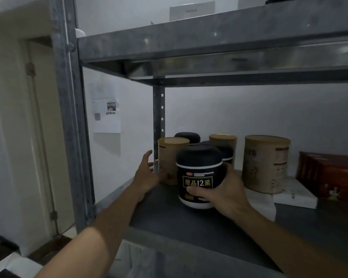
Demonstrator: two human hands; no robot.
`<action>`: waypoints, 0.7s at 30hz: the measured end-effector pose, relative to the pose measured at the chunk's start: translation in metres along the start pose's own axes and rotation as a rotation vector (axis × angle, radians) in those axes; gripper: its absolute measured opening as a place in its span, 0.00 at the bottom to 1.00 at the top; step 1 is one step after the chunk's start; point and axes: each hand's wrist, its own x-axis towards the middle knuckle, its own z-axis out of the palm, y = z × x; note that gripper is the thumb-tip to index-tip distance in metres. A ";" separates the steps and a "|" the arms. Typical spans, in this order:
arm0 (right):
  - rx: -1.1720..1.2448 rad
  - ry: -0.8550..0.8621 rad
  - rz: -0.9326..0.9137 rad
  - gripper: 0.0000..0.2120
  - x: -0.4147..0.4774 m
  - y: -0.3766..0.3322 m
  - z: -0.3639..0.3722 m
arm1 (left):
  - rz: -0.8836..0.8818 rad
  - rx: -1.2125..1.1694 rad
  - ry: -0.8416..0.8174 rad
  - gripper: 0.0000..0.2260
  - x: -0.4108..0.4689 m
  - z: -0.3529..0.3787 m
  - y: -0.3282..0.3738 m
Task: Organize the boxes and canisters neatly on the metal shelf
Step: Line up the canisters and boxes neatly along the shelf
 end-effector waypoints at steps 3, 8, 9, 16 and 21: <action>-0.062 0.023 -0.028 0.48 -0.002 0.002 0.001 | 0.004 -0.016 -0.078 0.42 0.008 0.006 0.001; -0.124 0.035 -0.076 0.51 -0.006 0.003 0.003 | 0.016 0.058 -0.103 0.46 0.018 0.012 -0.002; -0.143 0.030 -0.089 0.53 -0.006 0.002 0.004 | 0.011 0.075 -0.104 0.46 0.018 0.013 0.000; -0.156 0.007 -0.116 0.57 -0.007 0.003 0.004 | 0.013 0.136 -0.026 0.49 0.006 0.009 0.003; -0.168 0.000 -0.119 0.57 -0.007 0.004 0.004 | 0.015 0.149 0.120 0.44 -0.008 -0.002 0.001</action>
